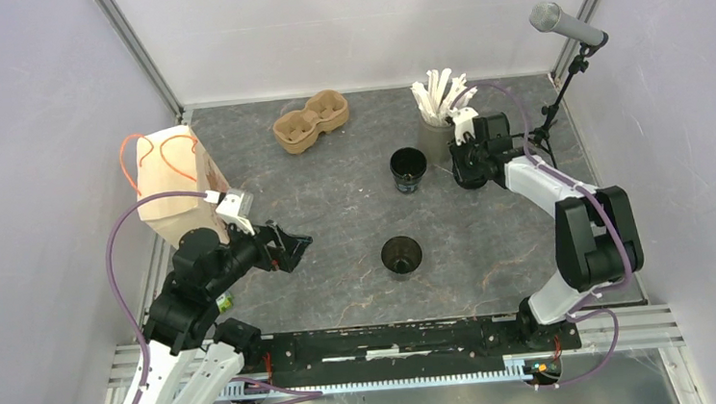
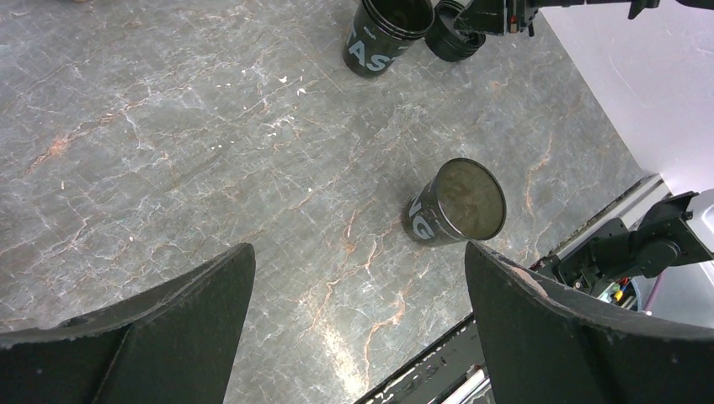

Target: Pack the takeout coffee

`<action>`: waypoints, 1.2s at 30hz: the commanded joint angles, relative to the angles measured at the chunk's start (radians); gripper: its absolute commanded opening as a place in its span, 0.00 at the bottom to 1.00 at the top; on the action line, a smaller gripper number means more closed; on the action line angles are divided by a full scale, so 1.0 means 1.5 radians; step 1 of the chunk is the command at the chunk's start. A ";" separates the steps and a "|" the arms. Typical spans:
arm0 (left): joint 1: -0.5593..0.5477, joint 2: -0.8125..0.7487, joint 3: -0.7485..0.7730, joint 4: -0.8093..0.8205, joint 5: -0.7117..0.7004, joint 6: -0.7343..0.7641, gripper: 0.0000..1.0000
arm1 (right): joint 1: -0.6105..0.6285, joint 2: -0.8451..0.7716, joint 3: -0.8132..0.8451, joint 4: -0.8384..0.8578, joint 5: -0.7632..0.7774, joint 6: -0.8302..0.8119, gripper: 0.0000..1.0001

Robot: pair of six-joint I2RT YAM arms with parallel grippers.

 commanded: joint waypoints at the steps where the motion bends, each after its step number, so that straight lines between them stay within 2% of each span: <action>1: -0.001 0.002 -0.003 0.016 0.015 -0.017 1.00 | 0.005 0.026 0.007 0.005 0.012 -0.039 0.29; 10: -0.001 0.008 -0.002 0.016 0.022 -0.017 1.00 | 0.006 0.051 0.028 0.002 0.030 -0.056 0.27; 16: 0.000 0.004 -0.002 0.016 0.021 -0.016 1.00 | 0.006 0.066 0.032 0.000 0.022 -0.056 0.19; 21: -0.001 0.005 -0.002 0.016 0.021 -0.016 1.00 | -0.003 0.053 0.033 0.001 -0.035 -0.026 0.19; 25: -0.001 0.003 -0.002 0.016 0.021 -0.016 1.00 | -0.013 0.053 0.033 -0.005 -0.058 -0.010 0.15; 36: -0.001 0.002 -0.003 0.016 0.019 -0.017 1.00 | -0.048 0.039 0.019 0.015 -0.139 0.025 0.16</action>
